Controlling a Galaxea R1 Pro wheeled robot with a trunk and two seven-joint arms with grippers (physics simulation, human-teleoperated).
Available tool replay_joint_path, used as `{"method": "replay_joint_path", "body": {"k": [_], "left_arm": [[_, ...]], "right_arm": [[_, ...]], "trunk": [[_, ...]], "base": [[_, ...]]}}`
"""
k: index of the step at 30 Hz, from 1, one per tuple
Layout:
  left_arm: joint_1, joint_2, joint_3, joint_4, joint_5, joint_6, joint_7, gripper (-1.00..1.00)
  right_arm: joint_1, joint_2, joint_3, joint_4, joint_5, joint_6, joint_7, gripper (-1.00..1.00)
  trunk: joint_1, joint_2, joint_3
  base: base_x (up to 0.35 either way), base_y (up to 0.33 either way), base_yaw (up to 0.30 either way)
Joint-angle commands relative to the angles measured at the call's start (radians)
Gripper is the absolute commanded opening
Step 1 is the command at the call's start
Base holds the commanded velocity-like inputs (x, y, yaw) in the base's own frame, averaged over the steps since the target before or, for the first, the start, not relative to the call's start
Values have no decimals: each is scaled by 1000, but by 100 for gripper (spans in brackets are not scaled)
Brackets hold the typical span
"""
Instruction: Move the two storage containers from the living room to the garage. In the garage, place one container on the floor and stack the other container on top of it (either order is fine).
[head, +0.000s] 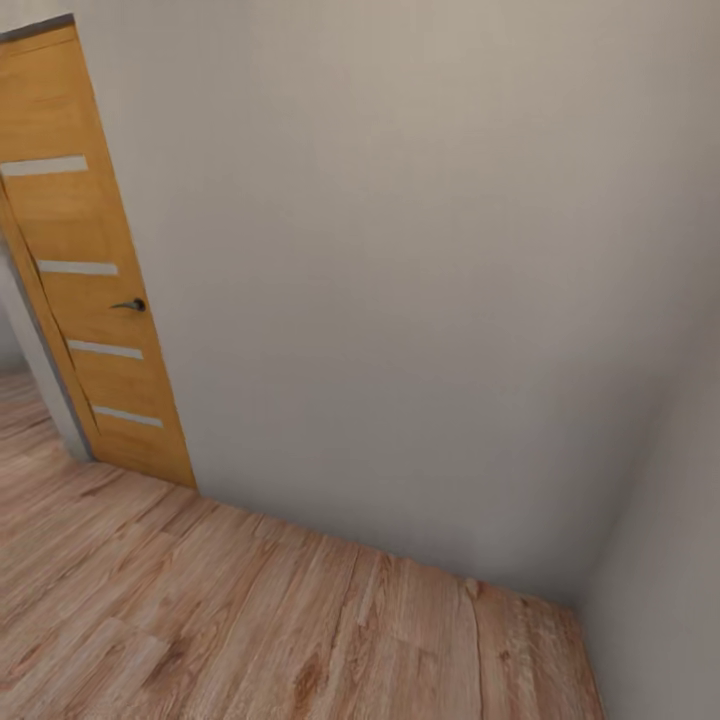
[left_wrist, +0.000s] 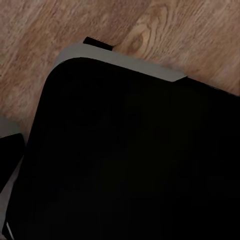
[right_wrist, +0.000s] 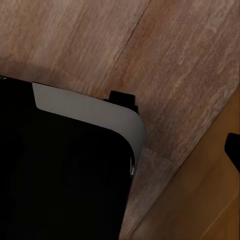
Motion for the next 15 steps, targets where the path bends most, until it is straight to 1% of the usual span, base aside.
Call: {"method": "replay_joint_path", "body": {"k": [1, 12, 15], "left_arm": [[0, 0, 4, 0, 4, -3, 0, 100], [0, -1, 3, 0, 8, -3, 0, 100], [0, -1, 3, 0, 8, -3, 0, 100]], "right_arm": [[-1, 0, 7, 3, 3, -7, 1, 100], [-1, 0, 8, 3, 4, -7, 1, 100], [-1, -1, 8, 3, 5, -7, 2, 100]], "trunk": [[0, -1, -1], [0, -1, -1], [0, -1, -1]], "base": [[0, 0, 269], [0, 0, 272], [52, 0, 273]]}}
